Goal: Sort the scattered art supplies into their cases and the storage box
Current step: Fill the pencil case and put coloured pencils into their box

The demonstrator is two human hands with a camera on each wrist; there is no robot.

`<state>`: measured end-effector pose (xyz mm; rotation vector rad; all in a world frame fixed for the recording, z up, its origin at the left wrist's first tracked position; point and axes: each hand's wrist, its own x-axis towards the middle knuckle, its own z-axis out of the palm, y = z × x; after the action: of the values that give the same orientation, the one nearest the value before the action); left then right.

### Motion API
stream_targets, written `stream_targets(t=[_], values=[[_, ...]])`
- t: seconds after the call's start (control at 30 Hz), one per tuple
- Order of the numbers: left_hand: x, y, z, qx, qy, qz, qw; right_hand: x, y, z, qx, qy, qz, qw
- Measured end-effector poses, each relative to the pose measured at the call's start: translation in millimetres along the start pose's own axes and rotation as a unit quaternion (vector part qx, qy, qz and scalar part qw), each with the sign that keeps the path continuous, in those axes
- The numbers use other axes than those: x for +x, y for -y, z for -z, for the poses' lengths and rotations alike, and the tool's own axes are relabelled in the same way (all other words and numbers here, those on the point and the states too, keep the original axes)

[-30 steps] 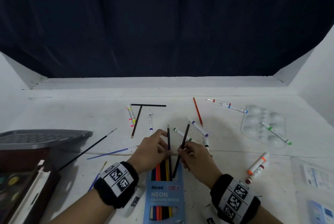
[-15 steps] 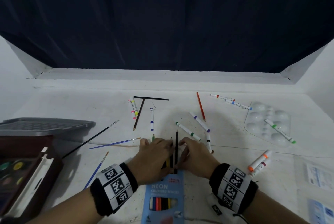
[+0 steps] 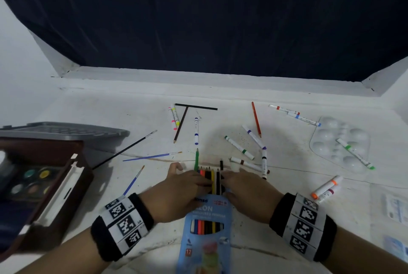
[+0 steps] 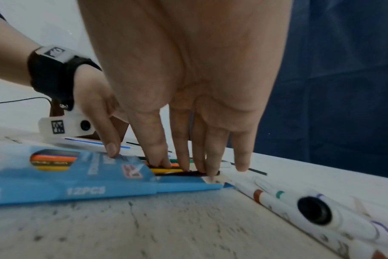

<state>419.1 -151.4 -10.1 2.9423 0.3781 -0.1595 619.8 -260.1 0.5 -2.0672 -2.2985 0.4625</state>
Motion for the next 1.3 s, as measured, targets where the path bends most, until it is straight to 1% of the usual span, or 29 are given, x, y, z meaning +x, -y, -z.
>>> stream_targets(t=[0.1, 0.23, 0.33, 0.43, 0.47, 0.5, 0.57, 0.6, 0.63, 0.7, 0.73, 0.8, 0.87, 0.93, 1.07, 1.13, 1.17, 1.23, 1.3], values=[[-2, -1, -4, -0.008, -0.023, 0.001, 1.0, -1, 3, -5, -0.007, 0.018, 0.017, 1.0], [-1, -5, 0, -0.001, -0.01, 0.016, 1.0, 1, 9, -4, 0.017, 0.019, 0.028, 0.999], [1, -4, 8, -0.002, 0.008, 0.018, 1.0, 2, 11, 2, 0.084, 0.002, 0.03, 0.996], [6, 3, 22, -0.055, -0.002, 0.039, 0.998, 2, 10, 9, 0.156, -0.027, 0.028, 0.987], [7, 9, 27, -0.08, -0.012, 0.058, 0.995, 2, 9, 12, 0.174, -0.041, 0.024, 0.984], [9, 17, 31, -0.104, -0.039, 0.082, 0.99, 2, 6, 15, 0.189, -0.059, 0.018, 0.98], [14, 40, 38, -0.138, -0.126, 0.125, 0.974, 4, -3, 23, 0.193, -0.104, -0.003, 0.976], [17, 51, 42, -0.146, -0.158, 0.158, 0.964, 6, -10, 28, 0.185, -0.129, -0.017, 0.974], [21, 62, 46, -0.147, -0.167, 0.198, 0.954, 9, -19, 34, 0.176, -0.155, -0.033, 0.972], [30, 76, 55, -0.128, -0.135, 0.274, 0.944, 16, -40, 44, 0.162, -0.202, -0.072, 0.963], [36, 82, 58, -0.114, -0.115, 0.299, 0.941, 21, -51, 49, 0.153, -0.218, -0.091, 0.96], [47, 88, 61, -0.091, -0.1, 0.326, 0.936, 31, -73, 55, 0.126, -0.227, -0.125, 0.958], [59, 92, 57, -0.071, -0.09, 0.34, 0.933, 42, -93, 59, 0.095, -0.208, -0.16, 0.96], [68, 98, 47, -0.061, -0.081, 0.349, 0.931, 52, -111, 62, 0.059, -0.168, -0.192, 0.965], [77, 109, 33, -0.05, -0.079, 0.351, 0.932, 67, -134, 60, 0.011, -0.035, -0.25, 0.968], [78, 111, 32, -0.049, -0.092, 0.352, 0.93, 73, -141, 56, 0.006, 0.028, -0.258, 0.966], [77, 111, 32, -0.053, -0.101, 0.353, 0.929, 76, -144, 54, 0.004, 0.05, -0.253, 0.966], [75, 111, 34, -0.066, -0.109, 0.354, 0.927, 80, -144, 53, 0.006, 0.064, -0.244, 0.968], [71, 108, 36, -0.077, -0.113, 0.355, 0.925, 81, -140, 54, -0.003, 0.045, -0.251, 0.967]])
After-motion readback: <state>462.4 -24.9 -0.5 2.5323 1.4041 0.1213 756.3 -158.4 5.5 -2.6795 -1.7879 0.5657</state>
